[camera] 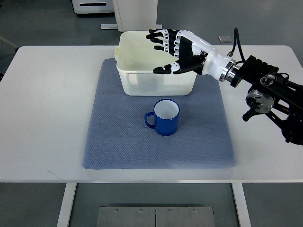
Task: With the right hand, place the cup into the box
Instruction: 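Move the right hand over the tub and down toward the blue mug, then close the right hand fingers around the blue mug's rim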
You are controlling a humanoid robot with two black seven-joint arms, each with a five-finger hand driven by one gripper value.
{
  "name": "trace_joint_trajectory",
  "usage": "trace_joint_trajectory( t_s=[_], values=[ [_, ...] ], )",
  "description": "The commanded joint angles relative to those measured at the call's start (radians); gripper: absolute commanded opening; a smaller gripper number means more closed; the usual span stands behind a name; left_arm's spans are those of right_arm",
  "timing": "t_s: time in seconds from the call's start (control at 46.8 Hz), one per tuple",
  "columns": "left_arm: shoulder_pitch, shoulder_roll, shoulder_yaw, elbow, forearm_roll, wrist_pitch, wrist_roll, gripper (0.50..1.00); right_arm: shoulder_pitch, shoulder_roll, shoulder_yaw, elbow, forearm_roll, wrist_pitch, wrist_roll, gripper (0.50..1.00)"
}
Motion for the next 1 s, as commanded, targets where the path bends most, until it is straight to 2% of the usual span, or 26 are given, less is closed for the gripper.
trace_joint_trajectory(
  t_s=[0.0,0.598,0.983],
  values=[
    [0.0,0.0,-0.001,0.0,0.0,0.0,0.0,1.0,0.001,0.001,-0.022,0.0,-0.031,0.02,-0.001,0.995],
    [0.0,0.0,0.001,0.0,0.0,0.0,0.0,1.0,-0.01,0.001,-0.133,-0.006,-0.08,0.023,0.002,0.998],
    [0.0,0.0,0.001,0.0,0.0,0.0,0.0,1.0,-0.029,0.001,-0.182,-0.058,-0.082,0.021,0.003,0.998]
  ],
)
